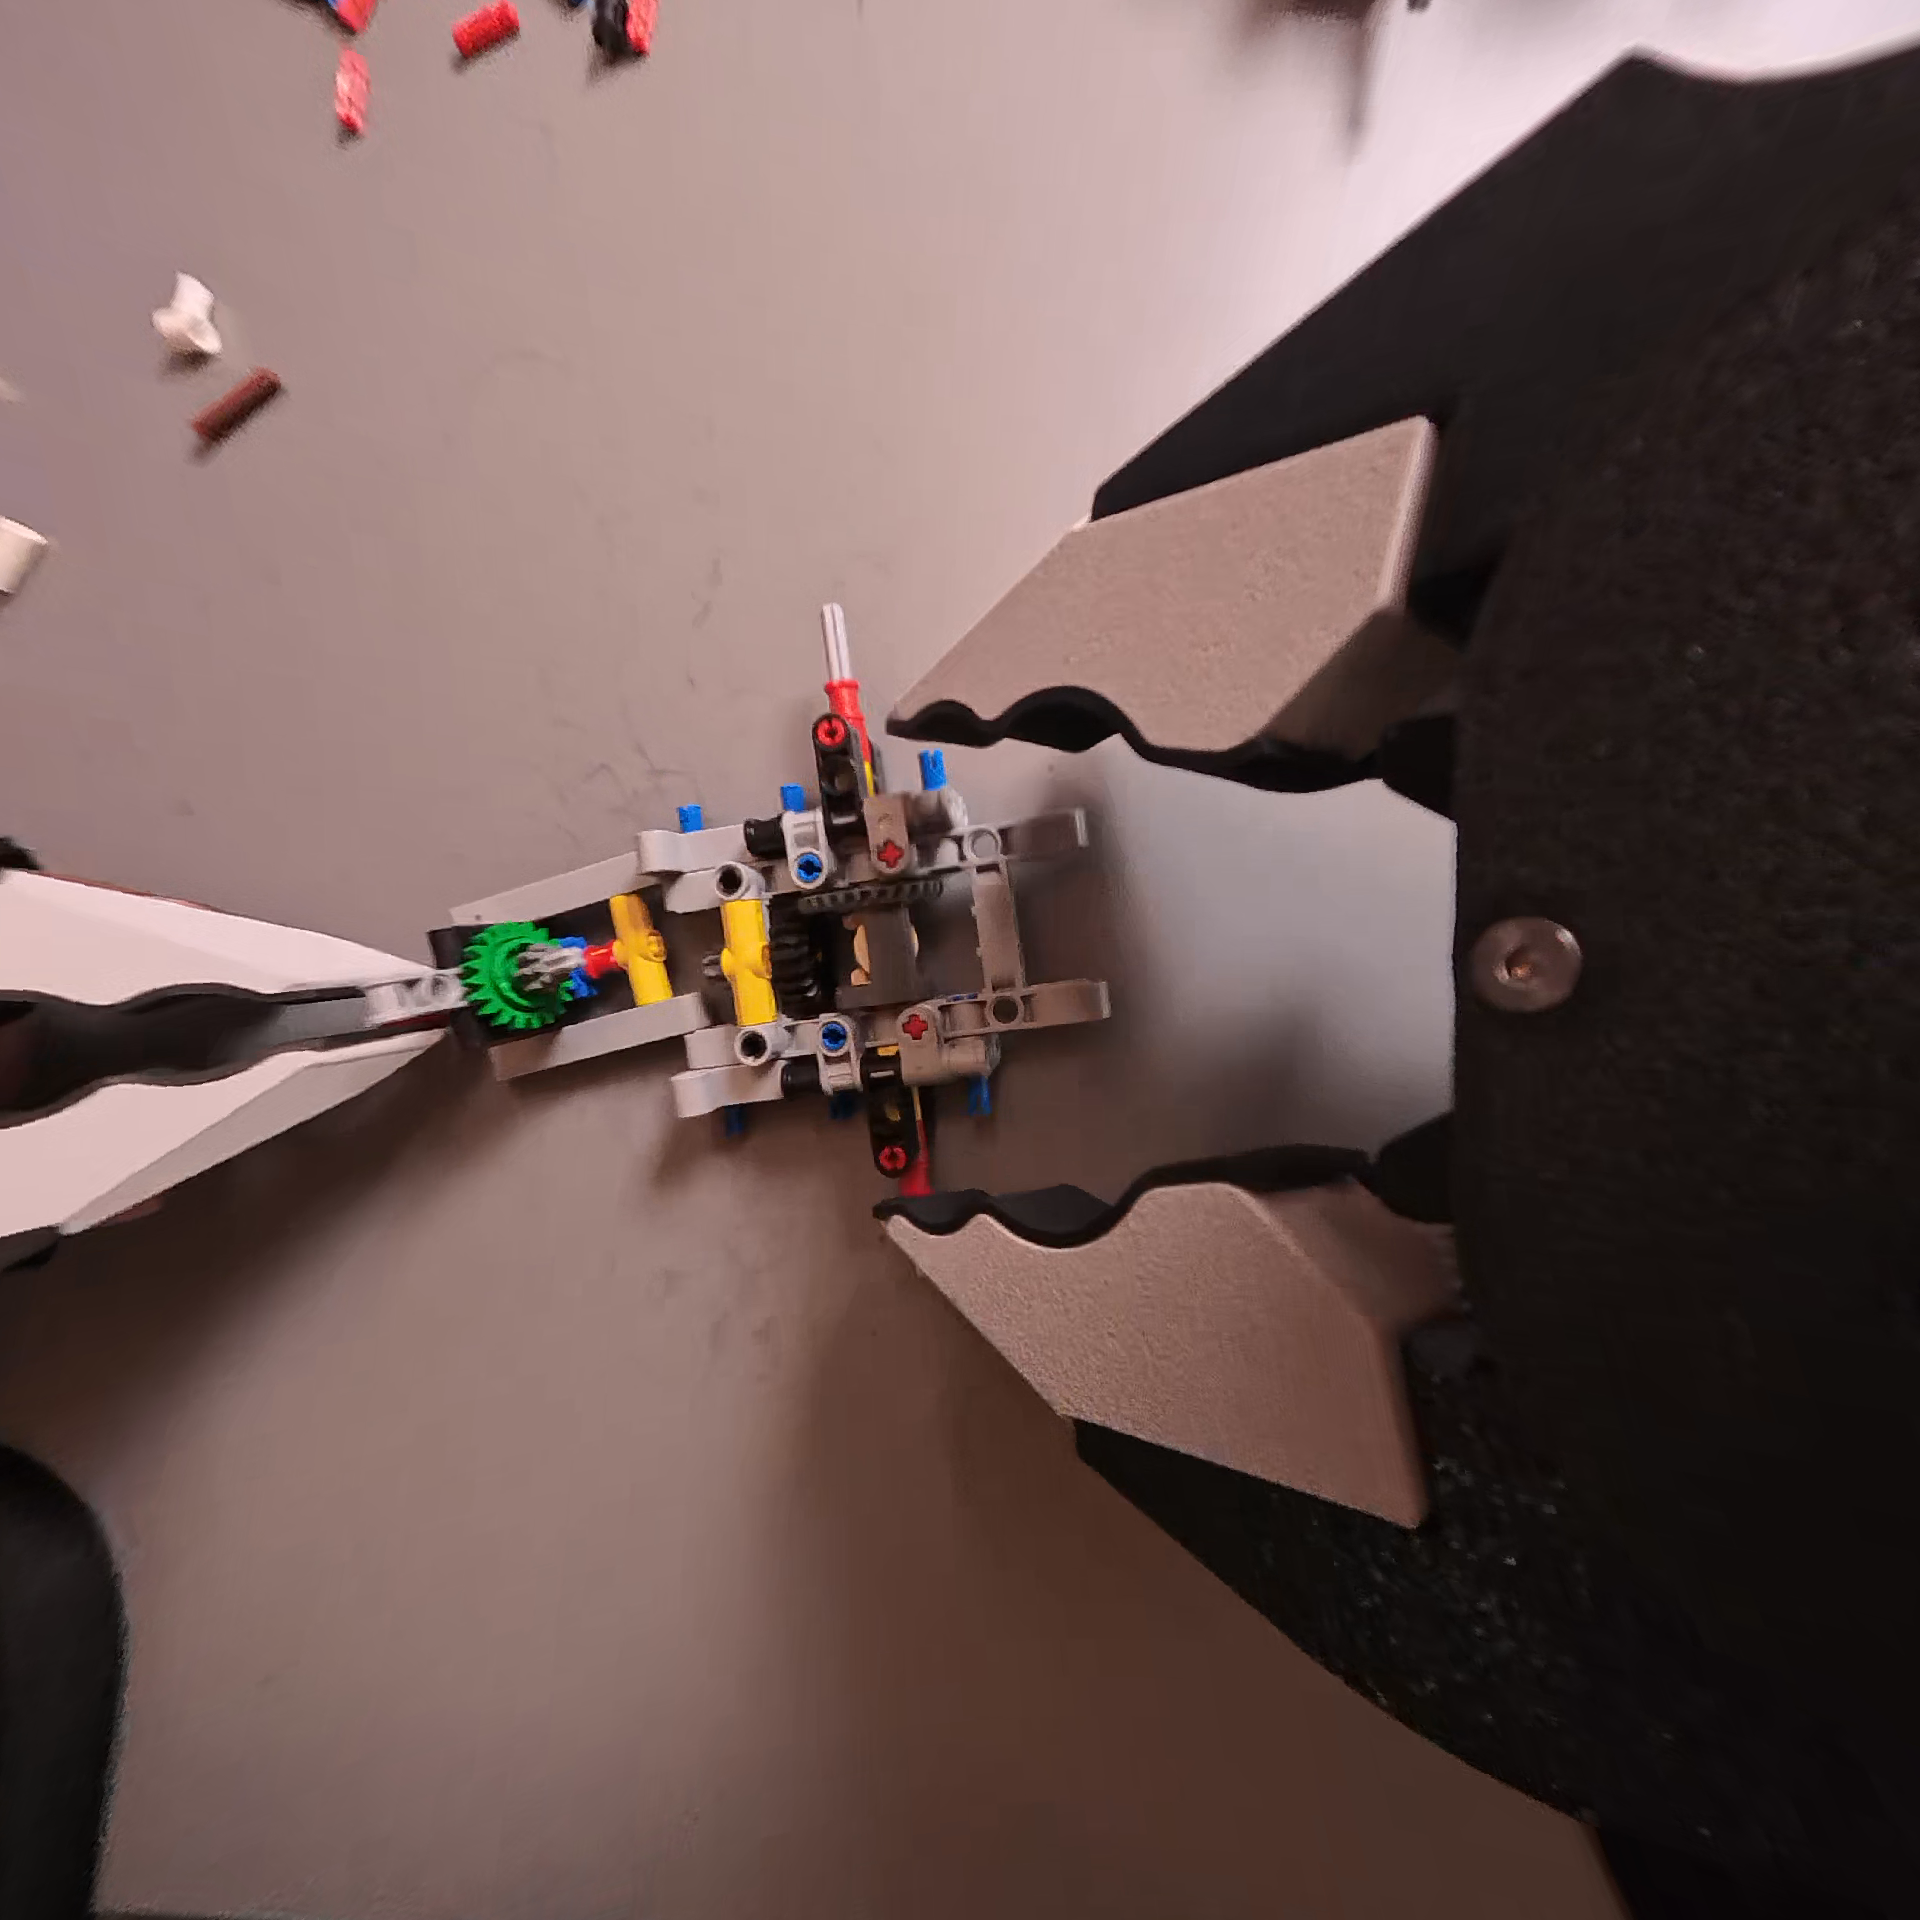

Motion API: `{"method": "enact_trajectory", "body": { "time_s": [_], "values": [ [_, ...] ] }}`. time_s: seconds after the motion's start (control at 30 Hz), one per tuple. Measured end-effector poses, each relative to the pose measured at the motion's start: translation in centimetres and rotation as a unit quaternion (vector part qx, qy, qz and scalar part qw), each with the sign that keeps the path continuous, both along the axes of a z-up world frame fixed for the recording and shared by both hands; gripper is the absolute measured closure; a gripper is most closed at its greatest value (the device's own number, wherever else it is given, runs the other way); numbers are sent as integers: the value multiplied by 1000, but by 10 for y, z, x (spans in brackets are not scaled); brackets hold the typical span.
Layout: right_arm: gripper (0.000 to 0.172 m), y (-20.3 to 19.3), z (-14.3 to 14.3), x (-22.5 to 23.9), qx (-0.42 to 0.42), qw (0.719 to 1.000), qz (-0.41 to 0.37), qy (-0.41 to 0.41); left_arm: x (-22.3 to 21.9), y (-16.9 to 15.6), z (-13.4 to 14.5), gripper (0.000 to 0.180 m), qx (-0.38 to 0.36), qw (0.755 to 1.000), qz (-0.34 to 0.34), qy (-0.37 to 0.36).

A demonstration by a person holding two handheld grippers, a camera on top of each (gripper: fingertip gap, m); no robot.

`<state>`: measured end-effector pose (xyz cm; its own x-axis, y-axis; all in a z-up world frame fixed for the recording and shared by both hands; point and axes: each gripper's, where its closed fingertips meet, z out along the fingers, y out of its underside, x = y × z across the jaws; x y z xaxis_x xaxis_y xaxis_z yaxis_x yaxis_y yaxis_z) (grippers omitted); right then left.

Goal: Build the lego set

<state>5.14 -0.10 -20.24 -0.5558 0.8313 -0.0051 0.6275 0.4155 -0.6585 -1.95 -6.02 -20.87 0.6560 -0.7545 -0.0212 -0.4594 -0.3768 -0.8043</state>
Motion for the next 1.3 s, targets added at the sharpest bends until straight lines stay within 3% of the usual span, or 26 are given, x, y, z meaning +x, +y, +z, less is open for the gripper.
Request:
{"method": "enact_trajectory", "body": {
  "time_s": [0.07,0.4,1.3],
  "values": [
    [84,-1,-11,1,12,1000,5,-22,1,0,0,175,0,1000,-2,-2],
    [93,-5,-12,0,3,998,43,-44,1,-2,0,175,2,1000,-5,1],
    [94,7,-8,7,-39,999,17,-4,-3,1,-3,172,8,1000,3,12]
  ]
}}
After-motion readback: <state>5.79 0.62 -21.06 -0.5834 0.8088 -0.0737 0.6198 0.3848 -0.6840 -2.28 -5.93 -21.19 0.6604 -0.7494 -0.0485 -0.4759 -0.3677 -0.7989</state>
